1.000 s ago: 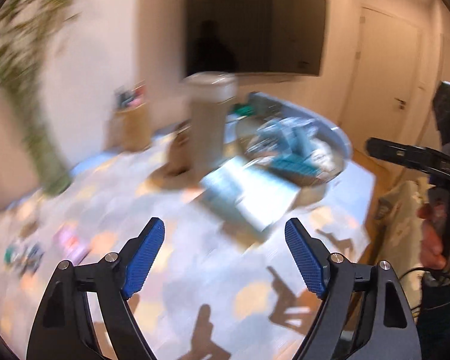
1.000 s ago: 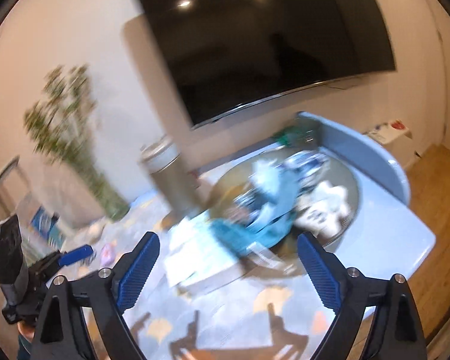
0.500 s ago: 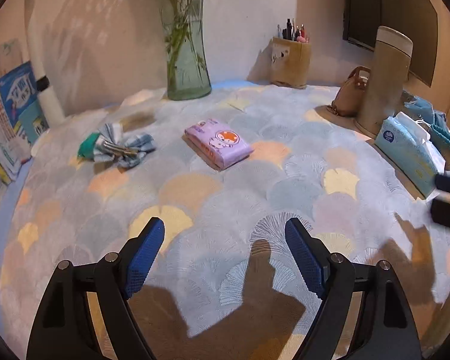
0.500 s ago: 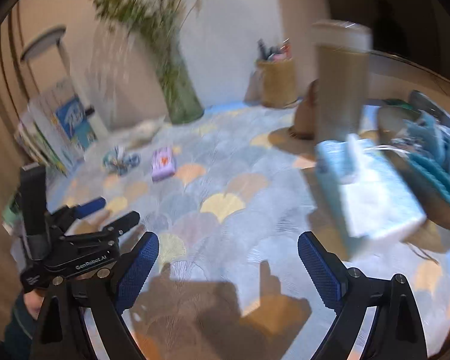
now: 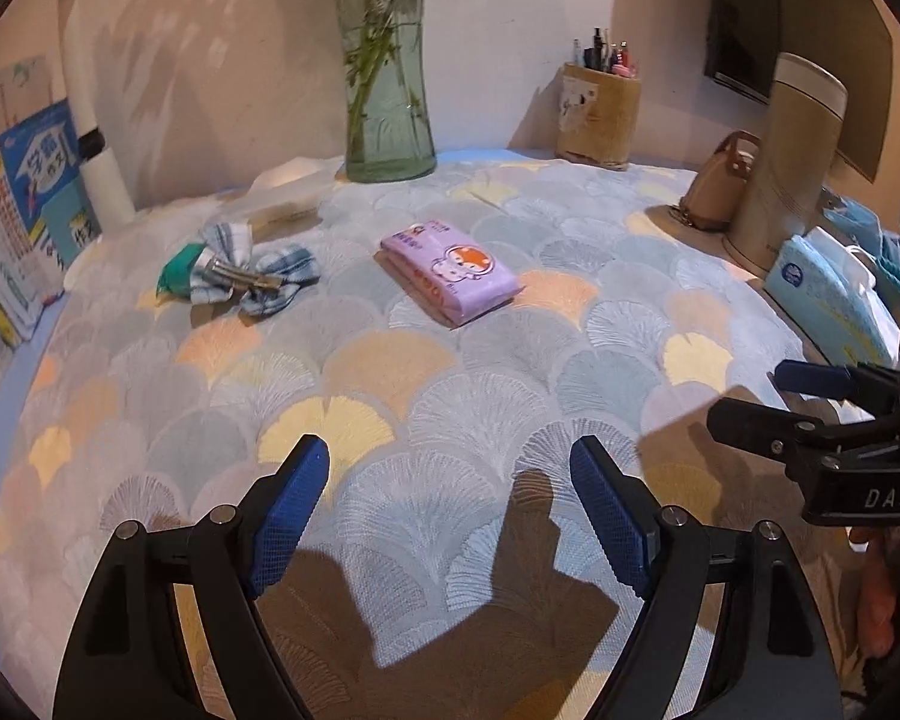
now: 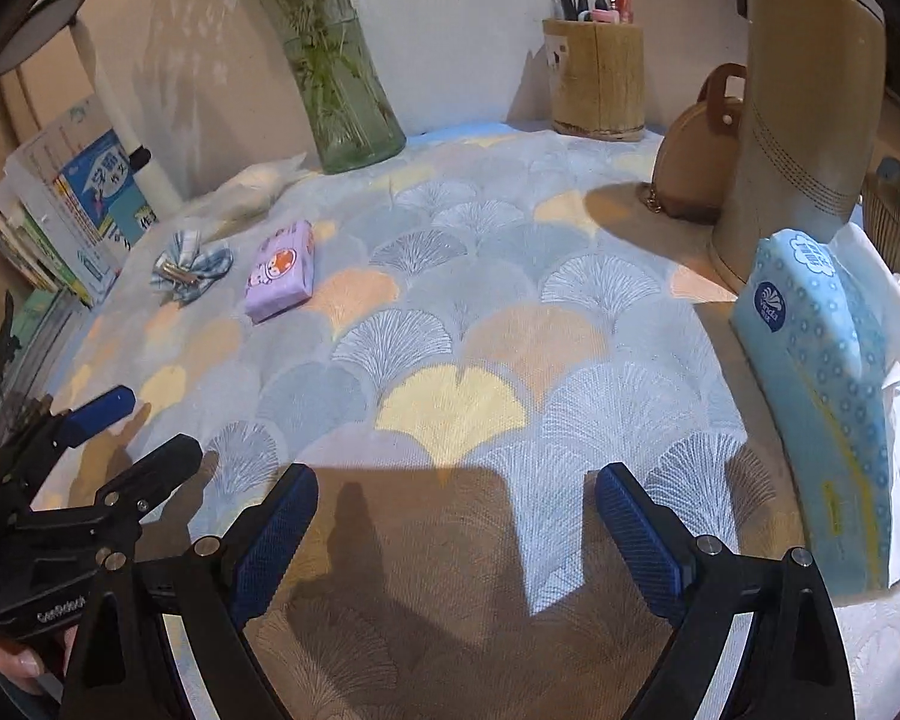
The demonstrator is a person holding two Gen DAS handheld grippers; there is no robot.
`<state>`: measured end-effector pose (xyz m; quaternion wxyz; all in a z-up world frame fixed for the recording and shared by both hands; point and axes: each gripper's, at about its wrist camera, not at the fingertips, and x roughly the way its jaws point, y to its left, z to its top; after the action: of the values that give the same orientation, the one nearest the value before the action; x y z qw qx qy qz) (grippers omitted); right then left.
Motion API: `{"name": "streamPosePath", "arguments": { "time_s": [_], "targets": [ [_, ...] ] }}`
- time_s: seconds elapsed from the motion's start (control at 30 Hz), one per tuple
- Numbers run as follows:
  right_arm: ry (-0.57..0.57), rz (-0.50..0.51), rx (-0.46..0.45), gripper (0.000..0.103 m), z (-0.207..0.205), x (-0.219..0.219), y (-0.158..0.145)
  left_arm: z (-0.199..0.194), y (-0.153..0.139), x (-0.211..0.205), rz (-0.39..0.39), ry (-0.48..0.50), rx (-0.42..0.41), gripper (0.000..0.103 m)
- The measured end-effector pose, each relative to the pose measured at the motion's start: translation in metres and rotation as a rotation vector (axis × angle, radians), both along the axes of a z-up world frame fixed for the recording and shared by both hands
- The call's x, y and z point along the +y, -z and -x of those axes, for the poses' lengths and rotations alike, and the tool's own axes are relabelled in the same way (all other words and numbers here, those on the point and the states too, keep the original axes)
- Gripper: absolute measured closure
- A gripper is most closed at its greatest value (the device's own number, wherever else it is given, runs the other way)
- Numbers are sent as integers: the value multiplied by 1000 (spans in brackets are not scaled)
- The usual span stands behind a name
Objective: Organize soft objects
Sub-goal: 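Move both open tools back over the desk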
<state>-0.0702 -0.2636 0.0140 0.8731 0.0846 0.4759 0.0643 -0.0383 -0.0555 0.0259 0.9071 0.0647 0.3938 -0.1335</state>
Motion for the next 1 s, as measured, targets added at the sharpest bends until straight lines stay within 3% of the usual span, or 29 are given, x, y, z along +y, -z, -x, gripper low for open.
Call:
{"name": "streamPosePath", "arguments": {
  "time_s": [0.23,0.4,0.6,1.0],
  "targets": [
    [-23,91,12,4,0,15,3,3,-1,2,-5,-9,-12,21],
    [-43,177,33,0,-2,26,9,5,-4,12,44,-27,-19,21],
    [-39,177,36,0,-3,25,10,4,-4,20,94,-25,-2,19],
    [-34,185,33,0,-2,25,11,4,-2,14,85,2,16,19]
  ]
}}
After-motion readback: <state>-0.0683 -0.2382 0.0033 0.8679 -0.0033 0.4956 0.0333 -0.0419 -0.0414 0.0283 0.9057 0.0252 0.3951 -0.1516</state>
